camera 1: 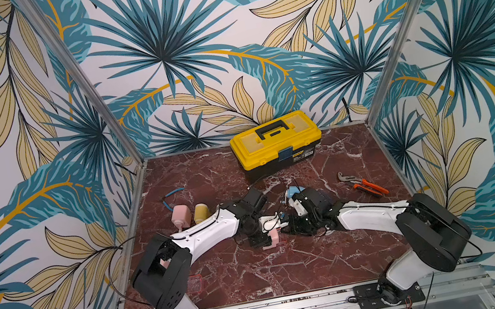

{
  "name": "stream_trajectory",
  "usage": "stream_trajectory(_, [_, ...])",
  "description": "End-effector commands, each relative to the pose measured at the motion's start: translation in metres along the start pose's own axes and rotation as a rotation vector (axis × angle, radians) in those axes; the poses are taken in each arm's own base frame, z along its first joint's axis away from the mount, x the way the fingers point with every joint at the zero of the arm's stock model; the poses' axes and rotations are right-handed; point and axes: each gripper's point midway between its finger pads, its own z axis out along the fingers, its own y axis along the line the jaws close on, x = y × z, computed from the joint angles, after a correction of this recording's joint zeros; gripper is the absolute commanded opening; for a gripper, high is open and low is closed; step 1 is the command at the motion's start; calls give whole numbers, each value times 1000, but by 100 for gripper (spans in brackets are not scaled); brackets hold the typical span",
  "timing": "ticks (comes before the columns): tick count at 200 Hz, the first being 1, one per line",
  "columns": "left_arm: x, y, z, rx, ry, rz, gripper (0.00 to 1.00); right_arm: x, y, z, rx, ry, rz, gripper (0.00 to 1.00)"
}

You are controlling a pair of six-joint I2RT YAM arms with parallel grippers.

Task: Put the tray back into the pencil sharpener
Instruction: Close the container of the pencil sharpener.

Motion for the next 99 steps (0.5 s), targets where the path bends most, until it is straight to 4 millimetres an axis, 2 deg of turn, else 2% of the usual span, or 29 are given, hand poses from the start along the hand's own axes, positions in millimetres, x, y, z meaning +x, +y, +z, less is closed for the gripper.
stream_trajectory(1, [4,2,11,2,26,2,53,2,-12,-4,36,-17,20,44])
stream_trajectory(37, [1,3,11,0,21,5,53,6,-28,-1,115,7,32,32])
stream_trajectory(99, [1,3,11,0,24,9,52,4,-15,9,69,44,14,25])
